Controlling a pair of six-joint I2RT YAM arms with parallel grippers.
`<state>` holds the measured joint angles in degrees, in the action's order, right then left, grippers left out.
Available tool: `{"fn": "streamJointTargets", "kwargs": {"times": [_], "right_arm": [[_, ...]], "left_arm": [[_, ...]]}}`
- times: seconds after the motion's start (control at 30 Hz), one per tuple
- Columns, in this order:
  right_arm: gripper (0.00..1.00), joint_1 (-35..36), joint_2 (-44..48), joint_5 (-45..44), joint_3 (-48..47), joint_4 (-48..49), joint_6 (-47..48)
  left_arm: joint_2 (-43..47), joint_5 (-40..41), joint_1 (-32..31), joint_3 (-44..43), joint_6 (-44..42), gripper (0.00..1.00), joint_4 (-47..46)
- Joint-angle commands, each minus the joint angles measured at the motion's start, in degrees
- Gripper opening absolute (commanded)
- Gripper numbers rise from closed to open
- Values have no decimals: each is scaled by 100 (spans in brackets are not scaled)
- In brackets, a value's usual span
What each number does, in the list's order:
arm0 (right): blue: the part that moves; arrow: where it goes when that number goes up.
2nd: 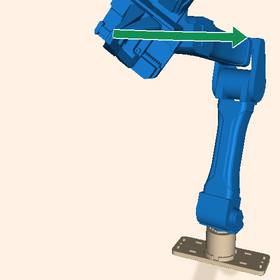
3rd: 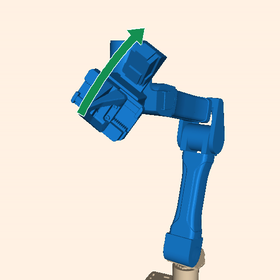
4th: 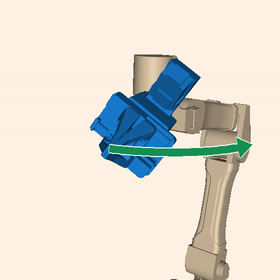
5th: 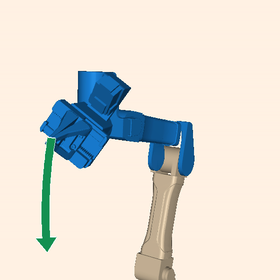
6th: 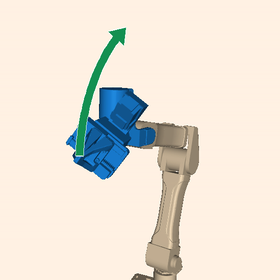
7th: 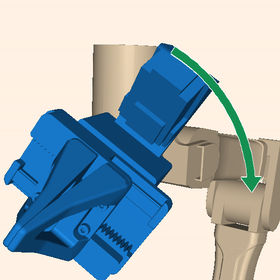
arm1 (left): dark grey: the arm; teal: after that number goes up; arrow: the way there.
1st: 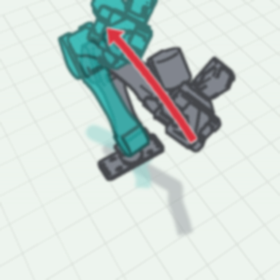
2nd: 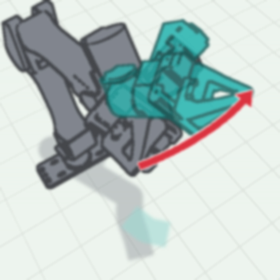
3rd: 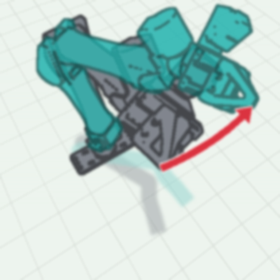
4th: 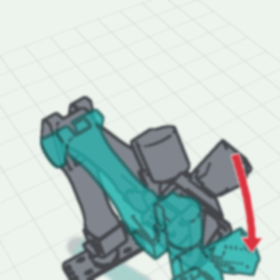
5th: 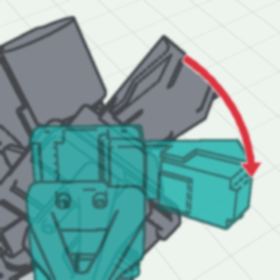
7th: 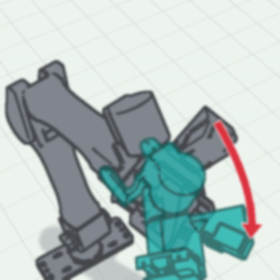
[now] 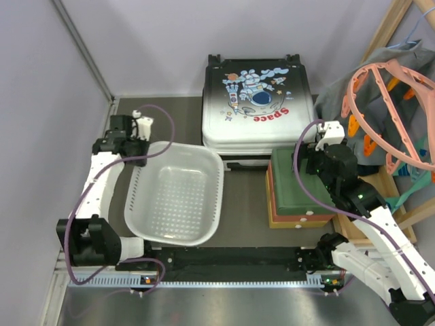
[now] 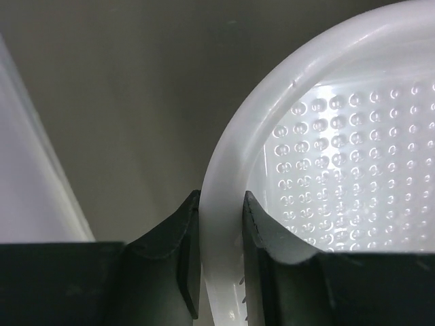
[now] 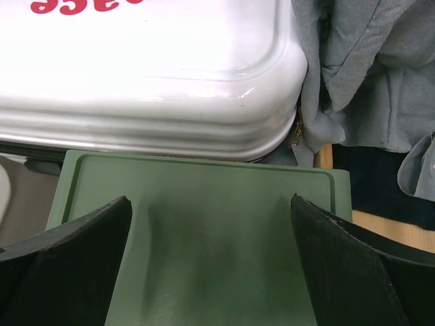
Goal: Open, take out, and arrange the luggage
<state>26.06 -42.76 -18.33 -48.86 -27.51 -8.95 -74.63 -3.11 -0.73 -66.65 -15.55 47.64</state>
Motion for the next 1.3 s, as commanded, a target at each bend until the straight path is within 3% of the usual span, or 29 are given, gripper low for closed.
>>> {"fn": "streamJointTargets", "kwargs": {"times": [0.0,0.2,0.37,0.53,0.67,0.97,1.27], "right_arm": [[99,-66,101,4,-273,114,95],[99,-84,119,48,-256,123,113],[99,-84,119,66,-229,193,113],[99,-75,75,101,-264,184,148],[99,-75,84,84,-264,132,157],[99,-75,31,-39,-238,237,236],[99,-75,-92,-66,-493,35,315]], "left_arm": [[63,470,872,-76,-1502,0,-377],[-665,338,2014,-207,-2321,0,-492],[-1448,-101,2630,-630,-1540,0,-746],[-1896,-366,2596,-655,-531,0,-2096],[-2538,-156,2508,-1252,-379,0,-2627],[-4136,450,2017,-3177,-1090,0,-3032],[-5755,1251,1735,-5893,-976,0,-2821]]}}
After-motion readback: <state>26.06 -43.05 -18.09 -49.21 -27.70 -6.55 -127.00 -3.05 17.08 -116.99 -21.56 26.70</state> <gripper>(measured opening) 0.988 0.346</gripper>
